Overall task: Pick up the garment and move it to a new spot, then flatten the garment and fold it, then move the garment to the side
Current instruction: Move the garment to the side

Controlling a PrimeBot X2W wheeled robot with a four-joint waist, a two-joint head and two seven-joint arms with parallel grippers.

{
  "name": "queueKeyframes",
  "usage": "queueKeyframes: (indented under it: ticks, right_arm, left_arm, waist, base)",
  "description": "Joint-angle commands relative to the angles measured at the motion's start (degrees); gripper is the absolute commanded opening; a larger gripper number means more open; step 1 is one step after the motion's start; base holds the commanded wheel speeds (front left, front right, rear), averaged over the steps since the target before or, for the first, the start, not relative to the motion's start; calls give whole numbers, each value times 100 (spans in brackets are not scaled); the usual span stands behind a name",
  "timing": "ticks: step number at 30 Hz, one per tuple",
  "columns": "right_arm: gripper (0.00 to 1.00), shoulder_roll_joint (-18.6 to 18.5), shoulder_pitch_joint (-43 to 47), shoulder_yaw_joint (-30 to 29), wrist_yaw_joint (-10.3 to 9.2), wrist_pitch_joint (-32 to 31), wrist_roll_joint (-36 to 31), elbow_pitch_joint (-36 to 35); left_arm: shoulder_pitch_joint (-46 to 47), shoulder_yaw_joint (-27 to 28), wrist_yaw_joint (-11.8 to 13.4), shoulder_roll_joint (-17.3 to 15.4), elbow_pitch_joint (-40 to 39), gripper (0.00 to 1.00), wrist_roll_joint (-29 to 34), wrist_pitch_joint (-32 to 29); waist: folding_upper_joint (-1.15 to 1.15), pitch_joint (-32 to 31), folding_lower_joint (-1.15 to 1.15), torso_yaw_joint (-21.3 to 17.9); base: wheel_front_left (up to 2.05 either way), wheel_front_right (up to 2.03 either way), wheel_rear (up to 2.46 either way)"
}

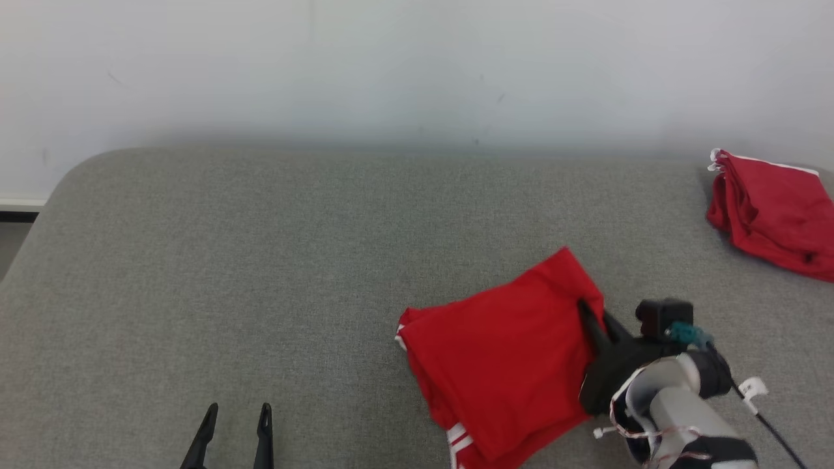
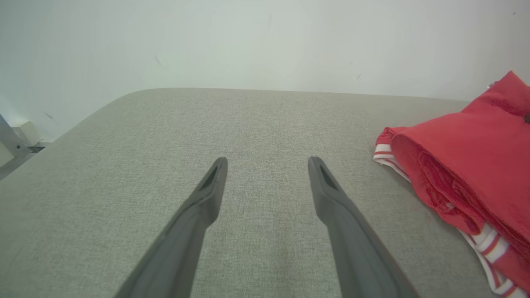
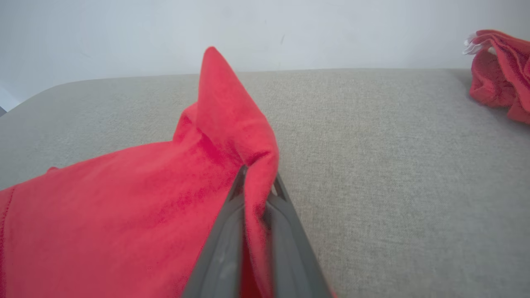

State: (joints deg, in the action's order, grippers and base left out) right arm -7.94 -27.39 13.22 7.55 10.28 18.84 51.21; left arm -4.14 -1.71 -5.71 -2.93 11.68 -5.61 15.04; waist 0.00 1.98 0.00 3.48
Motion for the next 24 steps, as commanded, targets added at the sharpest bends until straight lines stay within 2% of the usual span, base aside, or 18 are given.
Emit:
queueKeyframes:
  ticks: [1, 5, 10, 24]
  right_arm:
    - [0, -96, -173, 4, -17, -9, 64, -32]
    - [0, -430, -774, 52, -17, -133, 36, -72]
    - [0, -1100, -1597, -13, -17, -307, -109, -104]
    - [0, -2353, -3046, -353, -17, -701, -483, -101]
  left_arm:
    - [101, -7, 9, 9, -25, 100, 3, 10]
    - [256, -27, -27, 8, -78, 100, 40, 10]
    - [567, -69, -107, 5, -192, 100, 115, 9]
    - [1363, -418, -175, -321, -550, 100, 15, 10]
  waist:
    - [0, 117, 0, 3]
    - [0, 417, 0, 10]
    - [0, 960, 0, -2]
    - [0, 2031, 0, -168]
  base:
    - [0, 0, 0]
    - [0, 0, 0]
    - [0, 0, 0]
    - [0, 0, 0]
